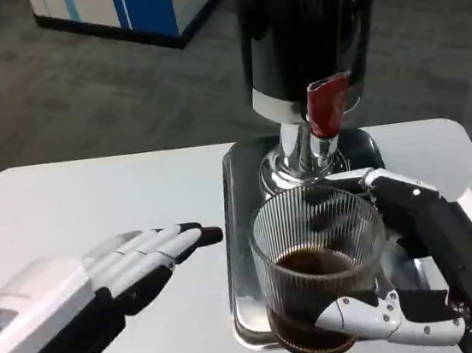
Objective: Grasp the cup under the faucet to collect the drink, then remove the cup.
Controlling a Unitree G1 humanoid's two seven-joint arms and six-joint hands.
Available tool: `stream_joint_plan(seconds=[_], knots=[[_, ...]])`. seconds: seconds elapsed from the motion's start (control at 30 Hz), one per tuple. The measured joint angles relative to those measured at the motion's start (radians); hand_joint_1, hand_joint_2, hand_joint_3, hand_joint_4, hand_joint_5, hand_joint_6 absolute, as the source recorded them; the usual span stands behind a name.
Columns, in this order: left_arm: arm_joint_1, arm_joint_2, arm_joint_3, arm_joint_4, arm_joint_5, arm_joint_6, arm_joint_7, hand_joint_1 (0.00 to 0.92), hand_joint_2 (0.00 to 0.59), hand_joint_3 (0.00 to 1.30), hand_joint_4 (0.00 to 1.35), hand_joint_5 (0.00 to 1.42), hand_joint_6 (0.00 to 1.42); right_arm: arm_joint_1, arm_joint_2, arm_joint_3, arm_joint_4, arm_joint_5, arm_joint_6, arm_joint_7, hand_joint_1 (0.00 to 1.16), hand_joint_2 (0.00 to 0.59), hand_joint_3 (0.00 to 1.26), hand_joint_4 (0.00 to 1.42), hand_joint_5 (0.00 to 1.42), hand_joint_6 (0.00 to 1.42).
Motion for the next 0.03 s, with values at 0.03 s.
stream_joint_plan(seconds=[0.03], knots=[[0.000,0.001,0.000,0.000,0.000,-0.001,0.000,0.000,0.035,0.08,0.00,0.04,0.02,0.000,0.000,0.000,0.000,0.000,0.000,0.001,0.93,0.124,1.11,1.33,1.42,1.42]])
